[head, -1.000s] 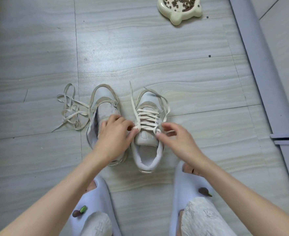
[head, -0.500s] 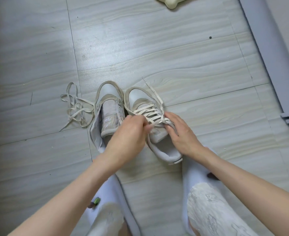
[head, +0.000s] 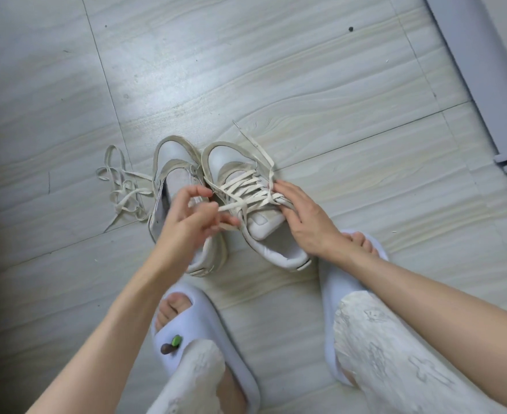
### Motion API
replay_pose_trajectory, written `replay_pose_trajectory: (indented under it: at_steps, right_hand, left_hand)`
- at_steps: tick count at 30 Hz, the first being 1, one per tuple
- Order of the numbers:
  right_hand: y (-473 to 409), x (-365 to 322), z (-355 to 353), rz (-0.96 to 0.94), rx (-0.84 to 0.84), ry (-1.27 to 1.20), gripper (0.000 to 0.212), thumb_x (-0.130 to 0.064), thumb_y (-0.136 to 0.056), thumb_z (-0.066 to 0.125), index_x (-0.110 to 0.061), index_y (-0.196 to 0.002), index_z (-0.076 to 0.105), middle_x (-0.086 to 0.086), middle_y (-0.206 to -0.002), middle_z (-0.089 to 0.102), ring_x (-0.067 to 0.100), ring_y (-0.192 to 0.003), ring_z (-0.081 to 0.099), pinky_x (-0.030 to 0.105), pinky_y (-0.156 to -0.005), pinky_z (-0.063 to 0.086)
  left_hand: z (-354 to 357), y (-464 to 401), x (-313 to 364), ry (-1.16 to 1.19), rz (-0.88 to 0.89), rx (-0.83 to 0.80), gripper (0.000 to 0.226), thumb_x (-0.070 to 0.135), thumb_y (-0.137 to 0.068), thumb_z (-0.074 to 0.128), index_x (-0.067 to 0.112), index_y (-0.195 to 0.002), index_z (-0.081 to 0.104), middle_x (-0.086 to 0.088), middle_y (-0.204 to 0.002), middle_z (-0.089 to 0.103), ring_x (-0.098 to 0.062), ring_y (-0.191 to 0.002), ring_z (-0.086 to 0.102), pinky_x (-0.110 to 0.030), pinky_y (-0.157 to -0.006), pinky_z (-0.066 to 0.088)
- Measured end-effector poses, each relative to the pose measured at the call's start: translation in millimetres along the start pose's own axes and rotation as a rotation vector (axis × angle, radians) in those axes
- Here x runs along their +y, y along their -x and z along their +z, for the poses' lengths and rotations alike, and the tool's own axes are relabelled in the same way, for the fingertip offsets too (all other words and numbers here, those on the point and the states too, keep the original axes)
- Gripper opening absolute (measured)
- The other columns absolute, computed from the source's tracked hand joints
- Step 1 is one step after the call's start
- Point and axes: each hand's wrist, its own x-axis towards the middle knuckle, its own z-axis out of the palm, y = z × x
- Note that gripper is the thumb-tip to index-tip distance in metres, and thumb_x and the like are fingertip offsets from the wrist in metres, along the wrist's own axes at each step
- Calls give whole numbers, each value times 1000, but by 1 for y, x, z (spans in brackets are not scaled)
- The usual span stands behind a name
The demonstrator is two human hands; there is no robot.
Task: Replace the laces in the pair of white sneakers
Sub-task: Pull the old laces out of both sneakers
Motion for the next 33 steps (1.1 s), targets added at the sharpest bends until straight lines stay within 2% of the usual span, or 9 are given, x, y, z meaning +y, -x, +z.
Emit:
replay_pose_trajectory:
  at_steps: [5,8,13,15,18,20,25,29,33]
  right_hand:
    - [4,3,7,4,-1,54,49,-13,-89,41,-15,-137,45,3,-148,36,21,-135,36,30,-111,26]
    - [2,2,7,10,-9,76,49,-16,-88,39,-16,-137,45,1,-148,37,21,-135,36,34,-112,28]
    - [2,2,5,27,22,42,53,-21,-85,34,-20,-136,46,-7,-146,39,15,-133,38,33,-111,30]
    - [2,3,6,21,27,55,50,-17,-88,38,-20,-137,45,-7,-146,38,15,-133,37,34,-110,30]
    - [0,4,7,2,13,112,50,-6,-91,43,-20,-139,43,-5,-148,36,17,-135,35,36,-112,29]
    - [0,4,7,0,-7,152,50,-8,-91,42,-21,-139,42,-6,-149,34,16,-136,34,34,-112,28]
    - [-1,3,7,-2,11,172,52,-1,-90,43,-21,-138,44,-7,-148,36,15,-134,35,26,-107,27]
    - [-2,2,6,-4,20,172,52,1,-89,43,-19,-137,45,-6,-148,36,15,-134,35,28,-109,28]
    - [-3,3,8,-16,16,205,54,2,-86,43,-18,-136,46,-4,-147,37,17,-135,35,26,-107,27]
  left_hand:
    - [-4,3,-13,-536,93,54,4,17,-92,53,21,-91,53,3,-48,46,-18,-45,39,-28,-48,32]
    - [-14,-6,6,-1019,22,-37,35,38,-92,49,18,-67,63,2,-41,49,-9,-42,41,-27,-50,31]
    - [-22,3,14,-132,61,-208,30,29,-86,53,13,-61,58,-6,-53,51,-23,-68,62,-32,-79,49]
    - [-25,4,4,31,44,-144,20,16,-87,50,6,-71,55,-2,-52,39,-18,-50,52,-32,-66,51]
    - [-47,-2,-4,-676,118,47,23,16,-93,54,15,-70,59,1,-53,46,-11,-46,41,-29,-56,36]
    - [-61,0,-1,-813,70,65,28,22,-89,61,14,-63,59,4,-47,48,-9,-45,43,-27,-55,38]
    - [-60,14,3,271,56,-123,18,23,-75,66,12,-63,57,0,-52,37,-15,-46,42,-26,-56,50]
    - [-79,12,-18,-569,40,121,22,20,-94,53,16,-73,58,10,-41,32,-6,-39,24,-21,-41,24]
    - [-101,23,-24,-1063,38,304,21,39,-89,56,27,-71,61,5,-46,45,-20,-59,50,-34,-59,37]
